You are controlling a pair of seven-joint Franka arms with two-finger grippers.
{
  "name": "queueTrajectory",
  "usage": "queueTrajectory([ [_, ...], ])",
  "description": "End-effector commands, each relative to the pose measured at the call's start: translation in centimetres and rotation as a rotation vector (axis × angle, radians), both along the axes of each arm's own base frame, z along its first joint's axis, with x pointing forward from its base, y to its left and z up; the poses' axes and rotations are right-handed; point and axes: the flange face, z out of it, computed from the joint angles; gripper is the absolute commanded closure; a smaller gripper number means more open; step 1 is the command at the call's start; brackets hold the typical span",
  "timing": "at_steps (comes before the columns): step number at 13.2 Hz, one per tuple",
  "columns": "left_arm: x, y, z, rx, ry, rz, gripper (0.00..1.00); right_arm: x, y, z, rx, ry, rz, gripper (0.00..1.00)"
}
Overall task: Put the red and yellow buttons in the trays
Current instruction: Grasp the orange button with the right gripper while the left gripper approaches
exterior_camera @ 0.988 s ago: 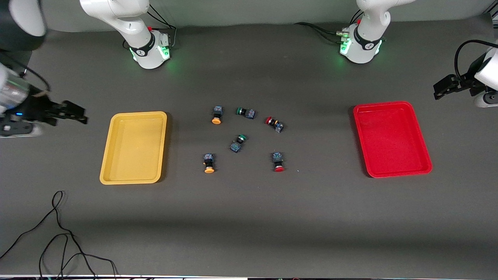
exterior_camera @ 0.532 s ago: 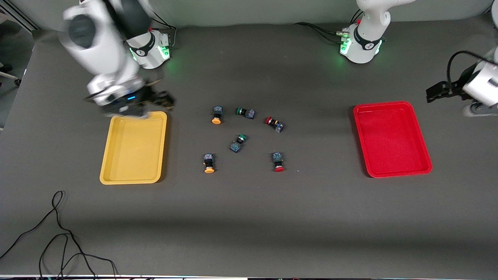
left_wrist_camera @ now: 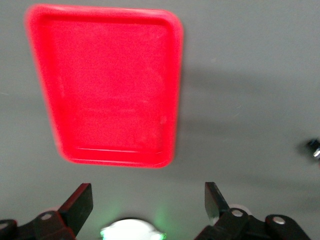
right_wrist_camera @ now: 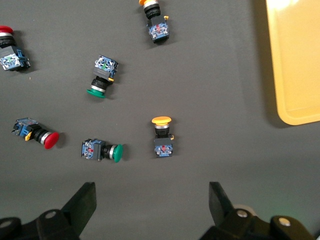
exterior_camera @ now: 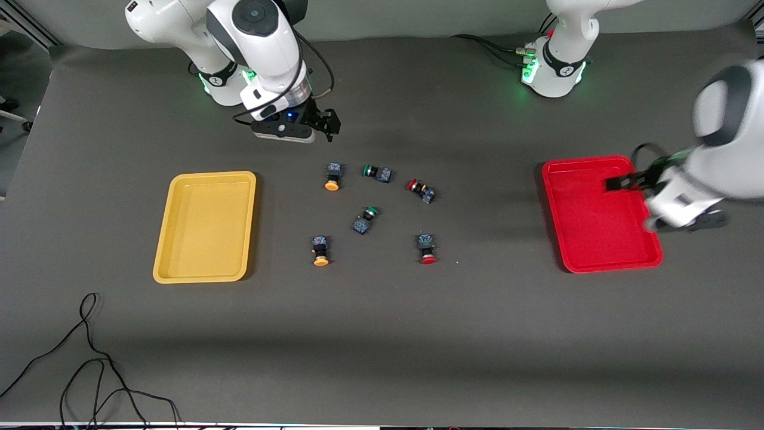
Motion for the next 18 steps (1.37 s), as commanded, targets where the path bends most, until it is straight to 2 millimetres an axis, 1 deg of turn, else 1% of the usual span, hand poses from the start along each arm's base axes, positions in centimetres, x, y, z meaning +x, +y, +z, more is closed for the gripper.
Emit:
queueTrajectory([
  [1,0.3,-10.9,-6.0,0.094,0.006,0.169,0.0,0.6,0.0,-6.0,-0.029,-0.026,0.012,0.0],
  [3,-0.3,-15.2,-9.4,0.114,0.024,0.291,0.0,0.0,-0.6,-10.9,-0.021,-0.072,0.049,0.0],
  [4,-0.4,-16.2,-11.0,0.107,0.05,0.364,0.0,0.2,-0.4,-13.5,-0.007,-0.081,0.05,0.0],
  [6,-0.7,-17.2,-12.7,0.084,0.119,0.564,0.0,0.4,0.0,-18.0,0.009,-0.088,0.055,0.0],
  [7,-1.0,-17.5,-12.9,0.082,0.135,0.657,0.0,0.5,0.1,-20.2,0.021,-0.097,0.057,0.0],
  [8,-1.9,-19.2,-13.0,0.091,0.129,0.694,0.0,0.3,0.0,-21.9,0.017,-0.089,0.058,0.0],
  [9,-3.3,-22.0,-13.5,0.108,0.112,0.713,0.0,0.3,-0.2,-22.8,0.008,-0.081,0.061,0.0],
  [10,-5.0,-24.9,-14.5,0.117,0.083,0.735,0.0,0.4,-0.4,-23.1,0.004,-0.077,0.059,0.0],
  [11,-5.9,-26.0,-15.6,0.116,0.054,0.776,0.0,0.3,-0.7,-23.9,-0.006,-0.066,0.057,0.0],
  [12,-7.3,-27.1,-16.7,0.117,0.038,0.778,0.0,0.2,-0.7,-24.5,-0.013,-0.058,0.06,0.01],
  [13,-8.9,-27.9,-17.9,0.118,0.026,0.764,0.01,0.4,-0.6,-24.5,-0.011,-0.06,0.059,0.15],
  [14,-9.9,-28.4,-18.8,0.109,0.003,0.781,0.02,0.5,-0.5,-24.5,-0.011,-0.06,0.06,0.34],
  [15,-10.6,-29.6,-19.6,0.092,-0.024,0.809,0.02,0.5,-0.6,-24.5,-0.012,-0.061,0.061,0.52],
  [16,-10.6,-30.3,-20.4,0.076,-0.043,0.841,0.02,0.5,-0.6,-24.5,-0.013,-0.06,0.063,0.65],
  [17,-10.4,-30.6,-21.0,0.062,-0.054,0.855,0.02,0.6,-0.5,-24.3,-0.012,-0.061,0.063,0.76],
  [18,-10.9,-31.3,-21.7,0.056,-0.059,0.847,0.02,0.8,-0.4,-23.9,-0.007,-0.066,0.066,0.78],
])
